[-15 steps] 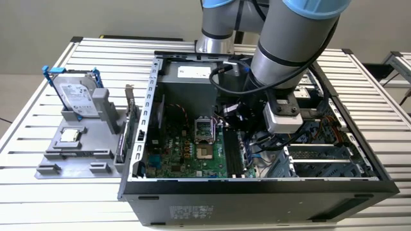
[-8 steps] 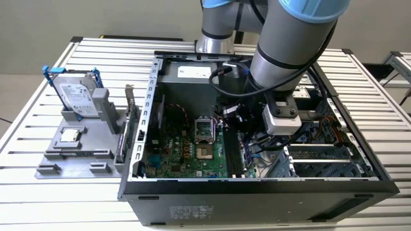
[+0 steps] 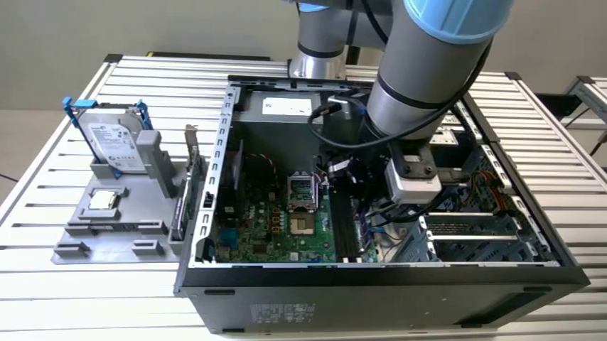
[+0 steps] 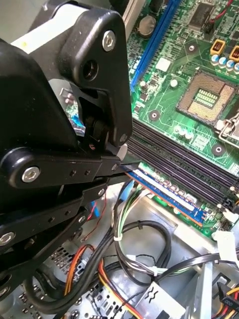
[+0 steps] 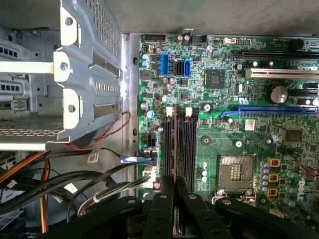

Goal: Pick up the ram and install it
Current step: 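Insert the ram into the slot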

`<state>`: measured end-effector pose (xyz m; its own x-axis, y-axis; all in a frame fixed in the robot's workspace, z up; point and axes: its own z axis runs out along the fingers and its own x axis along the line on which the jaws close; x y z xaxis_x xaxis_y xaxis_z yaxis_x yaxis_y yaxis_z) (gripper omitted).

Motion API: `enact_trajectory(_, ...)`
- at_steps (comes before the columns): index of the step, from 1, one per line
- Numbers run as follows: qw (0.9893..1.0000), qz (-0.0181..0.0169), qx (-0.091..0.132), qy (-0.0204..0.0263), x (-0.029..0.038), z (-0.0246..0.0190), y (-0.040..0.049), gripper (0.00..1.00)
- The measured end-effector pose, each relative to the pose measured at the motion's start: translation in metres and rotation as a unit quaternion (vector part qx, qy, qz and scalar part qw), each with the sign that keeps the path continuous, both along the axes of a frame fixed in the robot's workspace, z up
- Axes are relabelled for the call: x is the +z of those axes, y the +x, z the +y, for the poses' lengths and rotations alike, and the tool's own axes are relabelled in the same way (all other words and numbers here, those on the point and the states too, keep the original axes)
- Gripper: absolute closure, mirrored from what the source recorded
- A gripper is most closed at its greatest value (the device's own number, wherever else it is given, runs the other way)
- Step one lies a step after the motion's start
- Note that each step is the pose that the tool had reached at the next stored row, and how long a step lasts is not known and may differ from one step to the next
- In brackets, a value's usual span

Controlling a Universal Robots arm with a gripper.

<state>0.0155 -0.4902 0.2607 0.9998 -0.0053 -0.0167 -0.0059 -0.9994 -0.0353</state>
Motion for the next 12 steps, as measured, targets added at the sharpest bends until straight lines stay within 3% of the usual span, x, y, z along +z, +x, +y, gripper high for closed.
enact_trajectory(12, 1.0000, 0.0000, 0.000, 0.0001, -0.0130, 0.0008, -0.0003, 1.00)
